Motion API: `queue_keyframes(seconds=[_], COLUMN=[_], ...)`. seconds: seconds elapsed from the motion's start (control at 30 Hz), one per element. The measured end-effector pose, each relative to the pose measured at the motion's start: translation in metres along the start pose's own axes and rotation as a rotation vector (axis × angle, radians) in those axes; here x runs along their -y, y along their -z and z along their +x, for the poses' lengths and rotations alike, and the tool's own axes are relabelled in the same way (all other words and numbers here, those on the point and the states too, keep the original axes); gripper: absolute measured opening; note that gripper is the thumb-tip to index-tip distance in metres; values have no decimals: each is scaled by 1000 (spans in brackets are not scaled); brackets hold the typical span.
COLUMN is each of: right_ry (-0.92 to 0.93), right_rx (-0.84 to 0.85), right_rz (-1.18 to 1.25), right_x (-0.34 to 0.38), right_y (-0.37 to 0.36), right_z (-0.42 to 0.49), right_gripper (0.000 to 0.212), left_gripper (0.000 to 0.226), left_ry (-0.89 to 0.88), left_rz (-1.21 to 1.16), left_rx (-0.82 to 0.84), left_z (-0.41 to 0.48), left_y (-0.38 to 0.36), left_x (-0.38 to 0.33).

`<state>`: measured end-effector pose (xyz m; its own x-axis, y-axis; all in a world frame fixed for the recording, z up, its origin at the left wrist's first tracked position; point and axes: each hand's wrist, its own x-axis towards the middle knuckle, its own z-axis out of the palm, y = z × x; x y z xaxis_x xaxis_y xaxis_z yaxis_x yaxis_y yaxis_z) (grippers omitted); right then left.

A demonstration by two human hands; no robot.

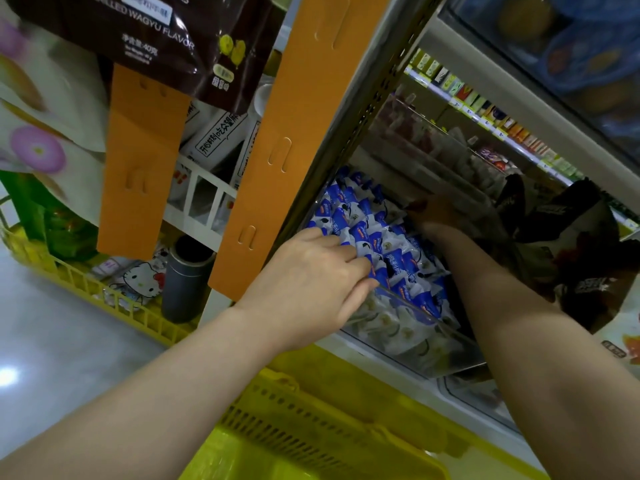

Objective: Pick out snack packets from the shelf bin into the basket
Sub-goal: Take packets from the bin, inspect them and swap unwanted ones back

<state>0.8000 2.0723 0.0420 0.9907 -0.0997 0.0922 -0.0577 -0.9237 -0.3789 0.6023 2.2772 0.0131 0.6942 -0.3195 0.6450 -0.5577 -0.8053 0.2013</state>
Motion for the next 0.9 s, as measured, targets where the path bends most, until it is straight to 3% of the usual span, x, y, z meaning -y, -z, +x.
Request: queue_keyframes(seconds=[0.1, 0.2, 0.37, 0.5, 0.63, 0.73, 0.83, 0.9], right_ry=[-25, 15, 234, 348, 433, 470, 325, 181], right_rx=[-41, -195, -368, -407, -292, -183, 27, 199], right_rz=[67, 108, 300, 465, 676, 737, 841, 958], right_x=[2, 8, 30, 44, 42, 32, 17, 9], right_y=[2, 12, 33, 46, 60, 60, 49, 38], right_z=[-3, -10, -54, -118, -186, -229, -258, -272], right_gripper=[23, 22, 20, 8, 11, 21, 22, 22], left_gripper=[36, 37, 40, 31, 40, 36, 14, 17], left_ry=[4, 1, 36, 205, 431, 577, 580, 592], left_rz=[-6, 6, 23, -254, -575, -946, -1148, -1098], left_rx=[5, 33, 139, 61, -109, -108, -43, -28], left_z=[0, -2, -2, -8, -11, -12, -21, -30], left_y=[1, 1, 7, 13, 26, 35, 34, 29], left_x=[0, -1, -8, -16, -33, -51, -71, -81])
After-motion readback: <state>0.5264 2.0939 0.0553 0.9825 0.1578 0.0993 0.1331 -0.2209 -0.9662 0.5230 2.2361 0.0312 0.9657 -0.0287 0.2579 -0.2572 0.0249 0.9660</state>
